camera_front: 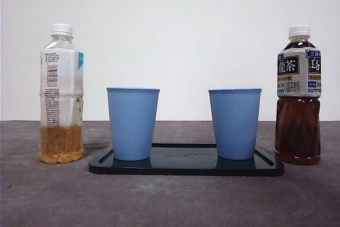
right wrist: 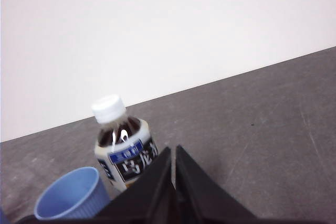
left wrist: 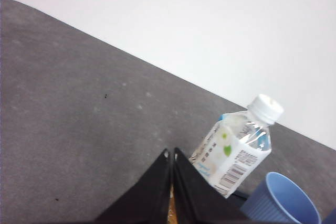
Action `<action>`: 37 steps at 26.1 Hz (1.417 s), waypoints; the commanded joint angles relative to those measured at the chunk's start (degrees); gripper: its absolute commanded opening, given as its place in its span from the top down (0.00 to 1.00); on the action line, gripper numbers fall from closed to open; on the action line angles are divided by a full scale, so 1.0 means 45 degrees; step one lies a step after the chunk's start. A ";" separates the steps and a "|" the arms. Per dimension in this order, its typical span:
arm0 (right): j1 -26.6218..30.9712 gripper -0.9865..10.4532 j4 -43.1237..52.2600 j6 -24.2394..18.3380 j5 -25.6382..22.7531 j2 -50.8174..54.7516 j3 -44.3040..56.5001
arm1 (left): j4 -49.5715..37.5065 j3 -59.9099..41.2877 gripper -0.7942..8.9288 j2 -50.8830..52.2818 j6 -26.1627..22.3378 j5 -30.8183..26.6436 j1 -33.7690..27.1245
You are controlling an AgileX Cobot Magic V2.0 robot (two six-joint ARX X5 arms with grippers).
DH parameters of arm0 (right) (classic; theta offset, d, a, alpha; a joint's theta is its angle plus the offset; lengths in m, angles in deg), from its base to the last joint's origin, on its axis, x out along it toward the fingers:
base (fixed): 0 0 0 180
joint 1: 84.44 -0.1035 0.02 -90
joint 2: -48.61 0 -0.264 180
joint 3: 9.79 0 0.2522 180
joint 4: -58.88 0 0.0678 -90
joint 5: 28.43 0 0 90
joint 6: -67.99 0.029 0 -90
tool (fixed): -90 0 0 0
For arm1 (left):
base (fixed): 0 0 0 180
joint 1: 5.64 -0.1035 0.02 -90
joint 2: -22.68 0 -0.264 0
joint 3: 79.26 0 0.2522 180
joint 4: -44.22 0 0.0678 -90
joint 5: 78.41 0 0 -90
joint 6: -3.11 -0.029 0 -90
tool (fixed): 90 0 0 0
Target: Pour the drink into the cup
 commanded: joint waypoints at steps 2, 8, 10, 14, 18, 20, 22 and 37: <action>0.0019 0.90 -0.0607 -0.0413 0.0044 -0.0544 -0.1292 | 0.0801 0.1316 0.91 -0.0797 -0.1054 0.0374 -0.0029; 0.0015 0.90 -0.3041 -0.1885 0.1078 -0.2079 -0.3453 | 0.2531 0.2934 0.91 -0.2448 -0.2448 0.1753 -0.0029; 0.0015 0.90 -0.3983 -0.2327 0.1511 -0.2667 -0.4061 | 0.3118 0.3366 0.91 -0.3011 -0.2939 0.2433 -0.0029; 0.0005 0.90 -0.5877 -0.3347 0.2565 -0.3774 -0.5139 | 0.4216 0.4027 0.91 -0.3983 -0.3653 0.3798 0.0005; -0.0010 0.90 -0.7383 -0.3929 0.3531 -0.4342 -0.5756 | 0.5134 0.4381 0.91 -0.4561 -0.4328 0.4877 0.0087; -0.0034 0.90 -0.7825 -0.3973 0.3750 -0.4396 -0.5833 | 0.5459 0.4405 0.91 -0.4629 -0.4634 0.5139 0.0151; -0.0083 0.90 -0.8058 -0.3978 0.3755 -0.4396 -0.5833 | 0.5639 0.4405 0.91 -0.4624 -0.4857 0.5163 0.0214; -0.0102 0.52 -0.7927 -0.3225 0.3580 -0.4454 -0.5688 | 0.5493 0.4405 0.43 -0.4624 -0.4969 0.5163 0.0267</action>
